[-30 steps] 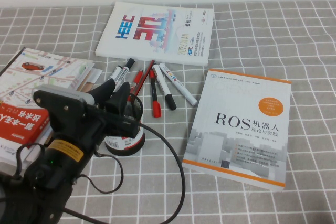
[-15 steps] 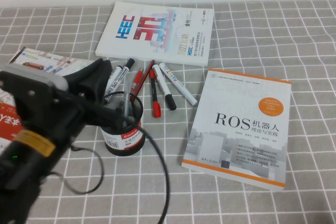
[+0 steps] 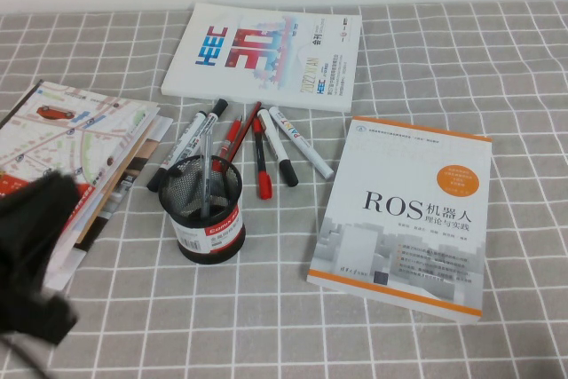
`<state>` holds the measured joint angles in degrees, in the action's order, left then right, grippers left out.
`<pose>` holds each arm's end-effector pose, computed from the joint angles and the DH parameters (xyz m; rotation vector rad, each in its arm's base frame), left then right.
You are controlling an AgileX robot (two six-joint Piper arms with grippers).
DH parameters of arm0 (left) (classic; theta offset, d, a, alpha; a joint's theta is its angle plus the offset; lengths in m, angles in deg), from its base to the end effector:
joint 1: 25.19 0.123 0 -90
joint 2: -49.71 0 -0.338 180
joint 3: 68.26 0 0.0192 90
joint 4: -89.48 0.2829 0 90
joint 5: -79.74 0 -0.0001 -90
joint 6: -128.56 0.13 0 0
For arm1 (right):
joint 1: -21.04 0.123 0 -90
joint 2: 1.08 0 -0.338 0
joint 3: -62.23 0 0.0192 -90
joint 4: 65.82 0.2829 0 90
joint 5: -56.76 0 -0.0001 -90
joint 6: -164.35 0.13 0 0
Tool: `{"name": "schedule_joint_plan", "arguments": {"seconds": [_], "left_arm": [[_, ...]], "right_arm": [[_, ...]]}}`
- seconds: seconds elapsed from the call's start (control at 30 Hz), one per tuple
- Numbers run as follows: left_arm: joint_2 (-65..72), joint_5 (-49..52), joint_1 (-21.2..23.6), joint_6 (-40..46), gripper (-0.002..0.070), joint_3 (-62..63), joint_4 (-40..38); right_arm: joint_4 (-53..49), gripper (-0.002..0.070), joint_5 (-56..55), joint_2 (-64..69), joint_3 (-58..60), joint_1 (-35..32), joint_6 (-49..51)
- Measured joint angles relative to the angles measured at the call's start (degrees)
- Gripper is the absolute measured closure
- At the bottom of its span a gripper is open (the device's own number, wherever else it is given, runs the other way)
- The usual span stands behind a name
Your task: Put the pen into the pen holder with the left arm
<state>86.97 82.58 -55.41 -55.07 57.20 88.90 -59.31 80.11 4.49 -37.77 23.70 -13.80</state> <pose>0.1243 -0.0725 0.3273 0.3766 1.6288 -0.4566 0.0667 0.0090 0.1549 0.0552 1.9010 0.1671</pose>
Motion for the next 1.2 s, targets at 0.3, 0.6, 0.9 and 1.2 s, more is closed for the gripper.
{"name": "schedule_joint_plan", "arguments": {"seconds": [0.3,0.6,0.9,1.2], "left_arm": [[-7.0,17.7,0.0,-0.6,0.0675,0.0,1.0],[-7.0,20.7,0.0,-0.7,0.0675,0.0,1.1],[-8.9,17.9,1.9,1.9,0.0675,-1.2,1.2],[-24.7,8.8,20.2,14.7,0.0675,-14.6,-10.5]], "right_arm": [[0.0,0.0691,0.0,0.0,0.0,0.0,0.0],[0.0,0.0691,0.0,0.0,0.0,0.0,0.0],[0.0,0.0691,0.0,0.0,0.0,0.0,0.0],[0.1,0.0691,0.0,0.0,0.0,0.0,0.0]]}}
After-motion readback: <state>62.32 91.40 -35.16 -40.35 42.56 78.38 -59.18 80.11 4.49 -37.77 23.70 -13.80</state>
